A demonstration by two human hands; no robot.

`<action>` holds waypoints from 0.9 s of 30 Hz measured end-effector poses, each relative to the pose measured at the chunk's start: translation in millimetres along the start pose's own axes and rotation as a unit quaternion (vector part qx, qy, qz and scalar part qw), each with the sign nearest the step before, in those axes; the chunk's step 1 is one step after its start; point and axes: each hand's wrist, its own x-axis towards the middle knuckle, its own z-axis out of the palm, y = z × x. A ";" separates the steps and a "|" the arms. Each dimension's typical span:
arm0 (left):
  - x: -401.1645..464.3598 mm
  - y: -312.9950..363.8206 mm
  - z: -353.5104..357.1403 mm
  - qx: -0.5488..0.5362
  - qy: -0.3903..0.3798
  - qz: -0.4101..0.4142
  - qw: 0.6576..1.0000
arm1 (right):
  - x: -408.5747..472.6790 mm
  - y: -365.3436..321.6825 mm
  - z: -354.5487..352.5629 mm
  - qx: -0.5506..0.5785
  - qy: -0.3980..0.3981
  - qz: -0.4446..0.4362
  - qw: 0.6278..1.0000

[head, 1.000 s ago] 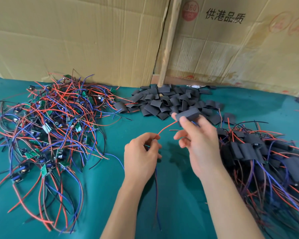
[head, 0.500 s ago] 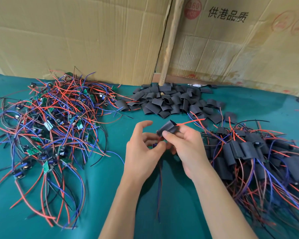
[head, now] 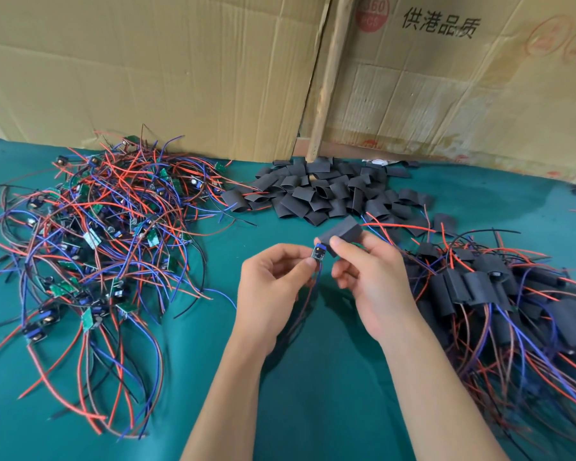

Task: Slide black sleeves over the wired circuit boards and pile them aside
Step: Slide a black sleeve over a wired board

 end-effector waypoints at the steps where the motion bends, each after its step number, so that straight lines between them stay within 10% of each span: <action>1: 0.3 -0.3 -0.2 -0.002 0.006 -0.001 1.000 | -0.2 -0.1 -0.3 -0.005 -0.014 0.008 1.000; 27: -0.1 2.1 3.5 -0.015 0.047 -0.022 0.999 | -5.6 2.9 3.9 0.008 -0.102 0.071 0.992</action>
